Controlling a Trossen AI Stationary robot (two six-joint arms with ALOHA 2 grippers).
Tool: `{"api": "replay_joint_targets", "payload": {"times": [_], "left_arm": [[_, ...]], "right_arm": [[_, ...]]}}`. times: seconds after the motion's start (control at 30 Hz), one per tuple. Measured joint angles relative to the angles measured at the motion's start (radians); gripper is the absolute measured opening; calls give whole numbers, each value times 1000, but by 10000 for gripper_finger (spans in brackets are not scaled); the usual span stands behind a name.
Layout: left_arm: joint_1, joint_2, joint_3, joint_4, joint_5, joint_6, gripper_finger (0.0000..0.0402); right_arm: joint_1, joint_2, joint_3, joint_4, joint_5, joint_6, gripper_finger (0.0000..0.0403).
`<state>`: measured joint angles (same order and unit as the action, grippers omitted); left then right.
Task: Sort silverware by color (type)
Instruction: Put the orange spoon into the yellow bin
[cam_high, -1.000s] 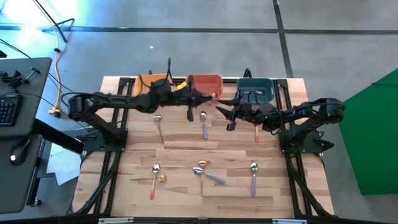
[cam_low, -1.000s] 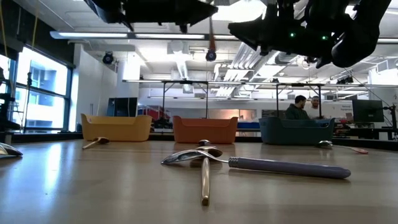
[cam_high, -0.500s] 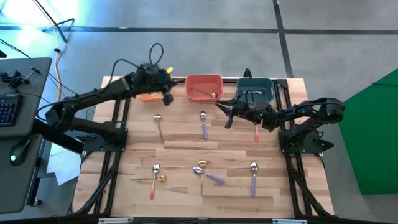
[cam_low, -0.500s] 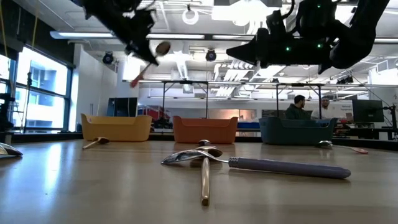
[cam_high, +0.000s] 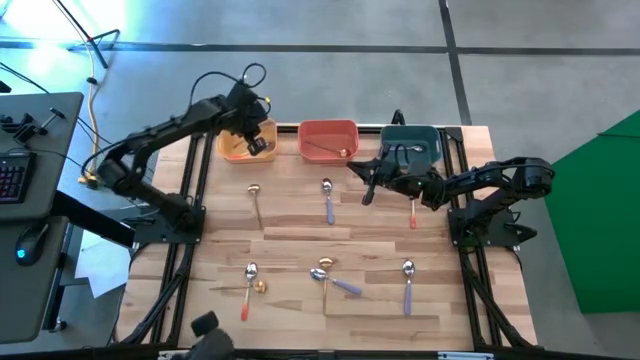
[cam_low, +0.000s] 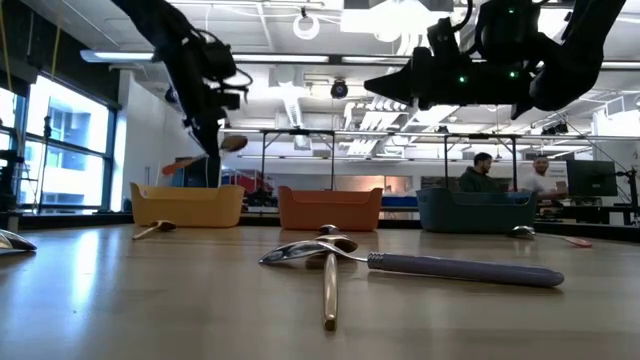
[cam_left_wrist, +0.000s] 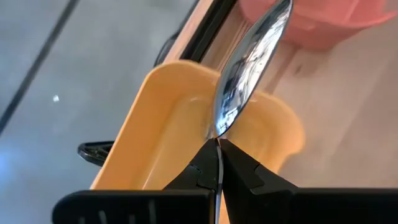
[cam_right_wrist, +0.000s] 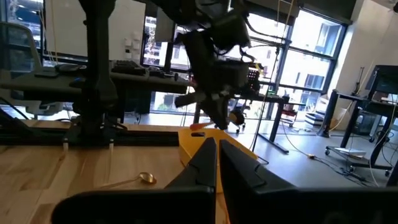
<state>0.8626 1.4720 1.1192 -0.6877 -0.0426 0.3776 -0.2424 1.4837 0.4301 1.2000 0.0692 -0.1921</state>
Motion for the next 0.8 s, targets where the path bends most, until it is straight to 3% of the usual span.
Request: {"api": "replay_joint_targets", "payload": {"times": [0.4, 0.8], "left_arm": [[77, 209, 31, -24, -56, 28, 0], [91, 241, 31, -19, -56, 45, 10]], "right_arm": [[-4, 0, 0, -8, -1, -19, 0], [-4, 0, 0, -14, -1, -18, 0]]}}
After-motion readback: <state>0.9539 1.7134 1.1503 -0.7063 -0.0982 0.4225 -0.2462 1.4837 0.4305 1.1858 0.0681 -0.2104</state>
